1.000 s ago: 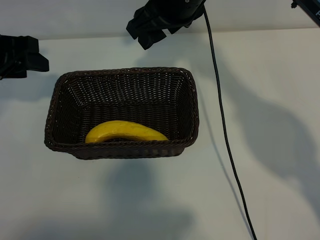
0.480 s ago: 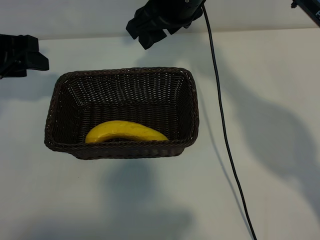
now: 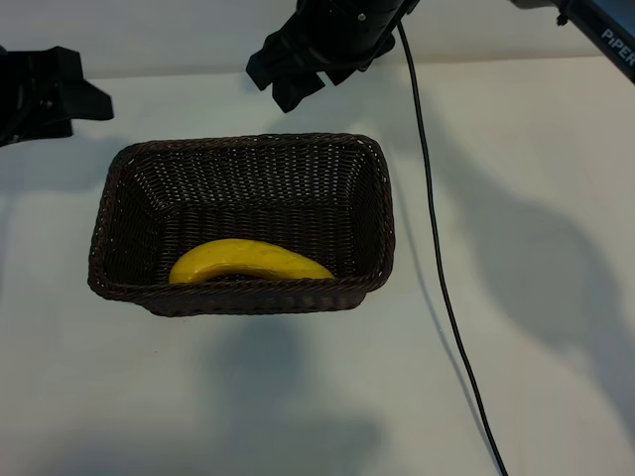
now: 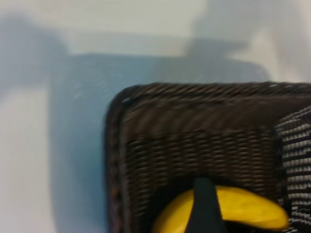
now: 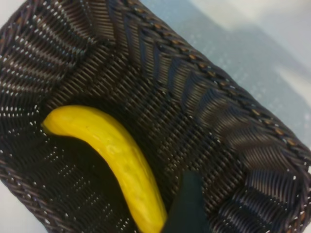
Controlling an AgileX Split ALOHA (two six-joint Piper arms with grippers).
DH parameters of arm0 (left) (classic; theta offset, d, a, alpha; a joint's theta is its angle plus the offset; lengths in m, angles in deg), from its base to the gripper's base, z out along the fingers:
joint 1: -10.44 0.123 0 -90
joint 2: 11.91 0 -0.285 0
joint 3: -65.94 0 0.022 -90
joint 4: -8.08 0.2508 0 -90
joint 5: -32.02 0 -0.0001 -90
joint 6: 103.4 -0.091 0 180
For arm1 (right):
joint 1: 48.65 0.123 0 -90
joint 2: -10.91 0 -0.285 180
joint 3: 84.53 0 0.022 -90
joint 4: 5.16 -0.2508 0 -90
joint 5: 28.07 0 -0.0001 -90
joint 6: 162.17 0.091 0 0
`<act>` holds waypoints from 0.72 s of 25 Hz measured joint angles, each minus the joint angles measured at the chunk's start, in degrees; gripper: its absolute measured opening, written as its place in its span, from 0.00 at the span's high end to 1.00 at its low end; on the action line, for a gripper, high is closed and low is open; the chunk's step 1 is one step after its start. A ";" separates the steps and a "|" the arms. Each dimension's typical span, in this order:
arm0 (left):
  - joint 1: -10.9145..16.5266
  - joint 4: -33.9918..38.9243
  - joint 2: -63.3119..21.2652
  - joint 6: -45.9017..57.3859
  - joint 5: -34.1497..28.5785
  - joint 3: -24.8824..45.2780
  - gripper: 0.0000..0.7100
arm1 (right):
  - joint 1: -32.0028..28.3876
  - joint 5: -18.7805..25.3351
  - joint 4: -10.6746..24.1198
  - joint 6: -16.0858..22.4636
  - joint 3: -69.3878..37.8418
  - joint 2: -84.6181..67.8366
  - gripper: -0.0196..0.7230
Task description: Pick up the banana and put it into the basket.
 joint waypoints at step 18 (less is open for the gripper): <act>0.00 -5.91 3.53 -3.51 -3.02 0.00 0.23 | 0.00 -0.05 -0.33 0.02 0.00 0.66 0.20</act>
